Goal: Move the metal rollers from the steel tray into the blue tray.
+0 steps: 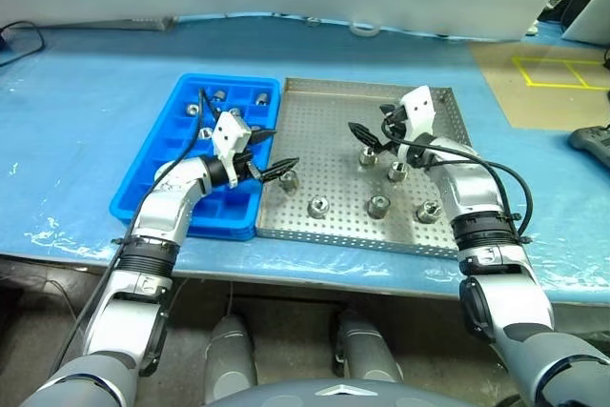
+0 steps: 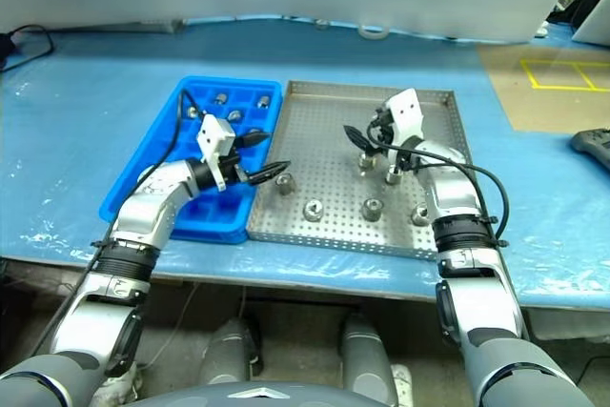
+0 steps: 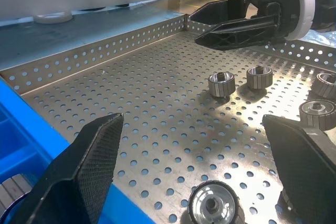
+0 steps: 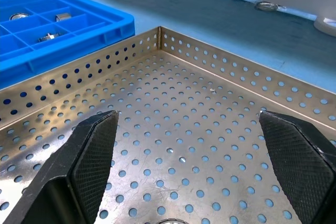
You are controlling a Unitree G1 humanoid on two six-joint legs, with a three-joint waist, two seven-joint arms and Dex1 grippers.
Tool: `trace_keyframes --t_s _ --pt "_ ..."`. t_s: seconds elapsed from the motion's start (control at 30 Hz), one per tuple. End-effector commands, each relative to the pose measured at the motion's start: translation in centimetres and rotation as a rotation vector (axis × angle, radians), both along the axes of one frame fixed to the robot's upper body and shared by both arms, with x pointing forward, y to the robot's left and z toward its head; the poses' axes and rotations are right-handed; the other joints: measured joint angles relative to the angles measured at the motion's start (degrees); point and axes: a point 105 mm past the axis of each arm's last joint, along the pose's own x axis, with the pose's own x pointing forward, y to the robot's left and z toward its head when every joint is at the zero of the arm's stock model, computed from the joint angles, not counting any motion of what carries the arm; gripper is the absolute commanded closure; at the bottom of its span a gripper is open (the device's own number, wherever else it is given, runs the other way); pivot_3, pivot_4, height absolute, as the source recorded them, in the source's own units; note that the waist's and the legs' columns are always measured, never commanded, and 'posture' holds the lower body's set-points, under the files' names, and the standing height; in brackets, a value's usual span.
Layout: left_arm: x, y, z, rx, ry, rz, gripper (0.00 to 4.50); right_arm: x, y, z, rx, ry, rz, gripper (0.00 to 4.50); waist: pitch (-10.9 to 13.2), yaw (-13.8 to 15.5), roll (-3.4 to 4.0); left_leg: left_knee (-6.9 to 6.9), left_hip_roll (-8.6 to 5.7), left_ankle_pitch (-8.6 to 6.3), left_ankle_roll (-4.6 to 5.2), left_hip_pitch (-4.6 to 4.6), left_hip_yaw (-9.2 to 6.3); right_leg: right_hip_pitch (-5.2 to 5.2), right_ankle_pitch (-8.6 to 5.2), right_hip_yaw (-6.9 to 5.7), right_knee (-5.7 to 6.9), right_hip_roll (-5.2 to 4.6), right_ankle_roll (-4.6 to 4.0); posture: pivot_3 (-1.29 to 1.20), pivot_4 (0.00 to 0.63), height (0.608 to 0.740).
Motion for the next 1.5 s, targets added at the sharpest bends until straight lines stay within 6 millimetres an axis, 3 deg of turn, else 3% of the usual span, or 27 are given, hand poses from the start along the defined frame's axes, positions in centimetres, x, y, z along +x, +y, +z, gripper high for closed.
trace_keyframes --t_s 0.03,0.43,0.63,0.77,0.87,1.1,1.2,1.43,1.5 --pt "-0.1 -0.1 1.3 0.015 -0.049 -0.018 0.01 -0.1 0.1 1.1 -0.004 -0.053 0.002 0.0 0.0 -0.01 0.0 0.0 0.0 0.0 0.0 0.0 0.0 0.0 0.0 0.0 0.0 0.0 0.0 -0.38 0.15 0.74" --pt "-0.3 -0.7 0.8 0.034 -0.023 -0.051 0.01 0.0 0.8 0.7 -0.038 -0.054 0.013 0.0 0.0 -0.02 0.0 -0.02 0.0 0.0 0.0 0.0 0.05 -0.04 0.0 0.03 -0.01 0.0 0.0 -0.37 0.15 0.74" --pt "1.0 -0.1 0.5 0.286 0.068 -0.188 0.01 0.0 1.0 0.1 -0.089 -0.058 0.017 0.0 0.01 0.08 -0.01 -0.04 0.01 0.01 -0.03 0.01 0.06 -0.07 0.0 0.04 0.02 0.01 0.0 -0.39 0.15 0.74" --pt "3.2 0.4 1.8 0.416 0.105 -0.202 0.01 -0.1 0.7 -0.3 -0.104 -0.062 0.003 0.0 0.01 -0.01 -0.01 -0.04 -0.08 0.01 -0.02 0.0 0.08 -0.06 0.0 0.1 0.0 0.0 0.01 -0.42 0.15 0.74" --pt "3.7 0.4 1.1 0.565 0.144 -0.246 0.01 -0.5 0.2 -0.7 -0.119 -0.066 -0.021 0.0 0.0 -0.15 -0.01 -0.11 -0.18 -0.06 0.08 0.01 0.16 0.0 0.01 0.18 -0.24 -0.01 0.02 -0.47 0.15 0.74" --pt "3.2 -1.9 -0.1 0.64 0.172 -0.382 0.01 -1.1 -1.5 -1.3 -0.151 -0.075 -0.092 0.0 0.0 -0.55 -0.02 -0.16 -0.23 -0.29 0.46 -0.12 0.49 0.14 0.18 0.3 -0.91 -0.08 0.26 -0.54 0.15 0.74" --pt "2.7 -3.5 0.3 0.588 0.184 -0.448 0.01 -1.4 -1.8 -2.0 -0.205 -0.076 -0.105 0.0 0.0 -0.96 -0.03 -0.11 -0.24 -0.41 0.57 -0.08 0.54 0.25 0.19 0.3 -1.01 -0.13 0.27 -0.57 0.15 0.74" --pt "2.4 -2.9 -1.6 0.788 0.196 -0.485 0.01 -1.6 -2.5 -0.7 -0.165 -0.121 -0.148 0.0 0.01 -2.0 -0.04 -0.07 -0.24 -0.41 0.55 -0.02 0.57 0.28 0.24 0.35 -1.0 -0.14 0.32 -0.61 0.15 0.74" --pt "2.1 -2.1 -2.5 0.877 0.218 -0.503 0.62 -1.6 -2.9 -0.4 -0.161 -0.129 -0.166 0.0 0.0 -2.28 -0.04 -0.07 -0.23 -0.41 0.56 0.0 0.57 0.32 0.24 0.34 -1.01 -0.14 0.32 -0.62 0.15 0.74"
